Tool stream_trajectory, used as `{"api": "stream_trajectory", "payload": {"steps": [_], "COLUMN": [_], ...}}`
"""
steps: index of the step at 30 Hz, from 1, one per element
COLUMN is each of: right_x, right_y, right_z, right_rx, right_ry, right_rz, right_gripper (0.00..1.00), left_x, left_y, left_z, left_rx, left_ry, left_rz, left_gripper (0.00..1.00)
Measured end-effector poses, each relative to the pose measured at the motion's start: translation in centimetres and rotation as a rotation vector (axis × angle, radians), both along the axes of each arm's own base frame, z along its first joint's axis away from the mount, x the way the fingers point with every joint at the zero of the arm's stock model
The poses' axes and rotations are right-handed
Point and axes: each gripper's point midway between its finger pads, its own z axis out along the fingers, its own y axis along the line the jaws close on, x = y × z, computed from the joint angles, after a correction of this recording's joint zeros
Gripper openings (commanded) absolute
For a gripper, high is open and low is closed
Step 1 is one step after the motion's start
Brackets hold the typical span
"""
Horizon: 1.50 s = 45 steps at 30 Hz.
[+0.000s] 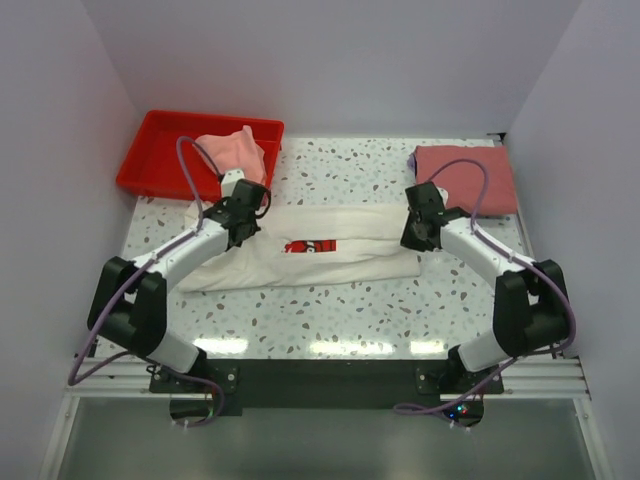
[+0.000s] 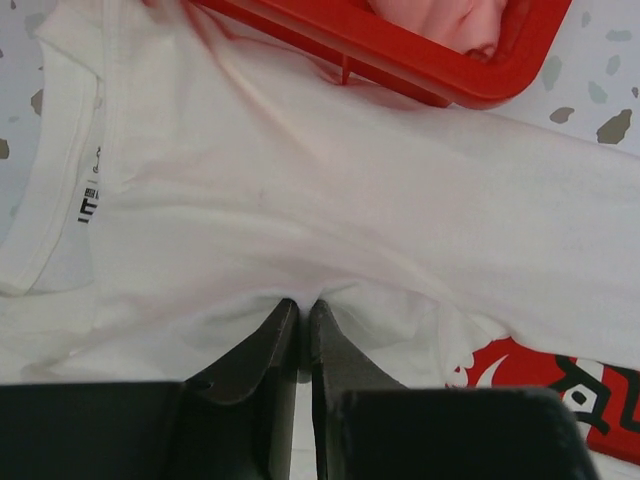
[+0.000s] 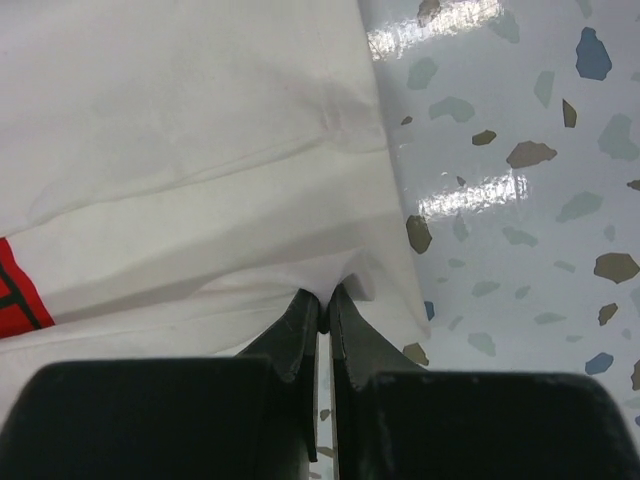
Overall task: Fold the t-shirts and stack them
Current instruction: Fold the tshirt
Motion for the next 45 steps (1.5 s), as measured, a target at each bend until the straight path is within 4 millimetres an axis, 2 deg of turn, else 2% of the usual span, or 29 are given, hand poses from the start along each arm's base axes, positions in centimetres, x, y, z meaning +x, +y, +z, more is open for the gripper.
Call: {"api": "stream_trajectory", "payload": {"steps": [1,4,5,7,8,10,16,19,22,25,28,32,37,40,41,45], "right_x": [0.2,1.0,1.3,2.2,2.6,3.1,3.5,3.3,2.4,1.6,0.8,-0.4,-0.7,-0.7,-0.7,-0.9], "right_y": [-0.1,-0.2,-0.3,-0.4,-0.4,-0.5,-0.8,-0.1,1.3,2.9,4.4,5.7,5.9,5.9,5.8,5.6], "right_z": [-0.3,-1.4,-1.7,-2.3,-2.4,-2.5,-0.6,1.2,2.2,1.8,0.5,-1.2,-1.4,-1.4,-1.3,-0.8], "right_rx": [-0.006,-0.022,-0.030,-0.045,-0.051,-0.064,-0.068,-0.019,0.065,0.128,0.169,0.199,0.204,0.199,0.197,0.192], "right_ry": [0.008,0.036,0.045,0.061,0.064,0.070,0.029,-0.027,-0.071,-0.072,-0.037,0.013,0.023,0.021,0.021,0.012], "right_rz": [-0.004,-0.018,-0.022,-0.035,-0.038,-0.035,-0.044,-0.012,0.064,0.152,0.223,0.278,0.295,0.299,0.299,0.298], "right_gripper": [0.04,0.23,0.43,0.64,0.97,0.99,0.99,0.99,0.99,0.99,0.99,0.99,0.99,0.99,0.99,0.99], "left_x": [0.4,1.7,2.1,2.8,3.1,3.2,2.7,1.5,-1.2,-3.9,-6.3,-8.3,-8.4,-8.2,-8.0,-7.6], "left_y": [0.2,0.6,0.7,0.7,0.7,0.6,0.3,0.0,-0.1,0.3,1.1,1.8,1.8,2.0,2.1,3.3], "left_z": [-0.4,-1.7,-2.0,-2.6,-2.7,-2.8,-1.2,0.5,1.2,0.3,-1.6,-3.9,-5.4,-6.2,-6.3,-6.9], "left_rx": [0.000,0.010,0.012,0.015,0.016,0.017,-0.027,-0.094,-0.173,-0.218,-0.228,-0.217,-0.210,-0.197,-0.191,-0.164], "left_ry": [0.005,0.032,0.041,0.054,0.057,0.059,0.029,-0.016,-0.043,-0.032,0.005,0.070,0.102,0.112,0.110,0.104], "left_rz": [0.000,-0.002,-0.002,-0.002,-0.005,-0.013,-0.008,-0.011,-0.013,-0.007,0.023,0.059,0.072,0.086,0.092,0.135], "left_gripper": [0.16,0.40,0.62,0.79,0.92,1.00,1.00,1.00,1.00,1.00,1.00,1.00,0.99,0.92,0.85,0.71]}}
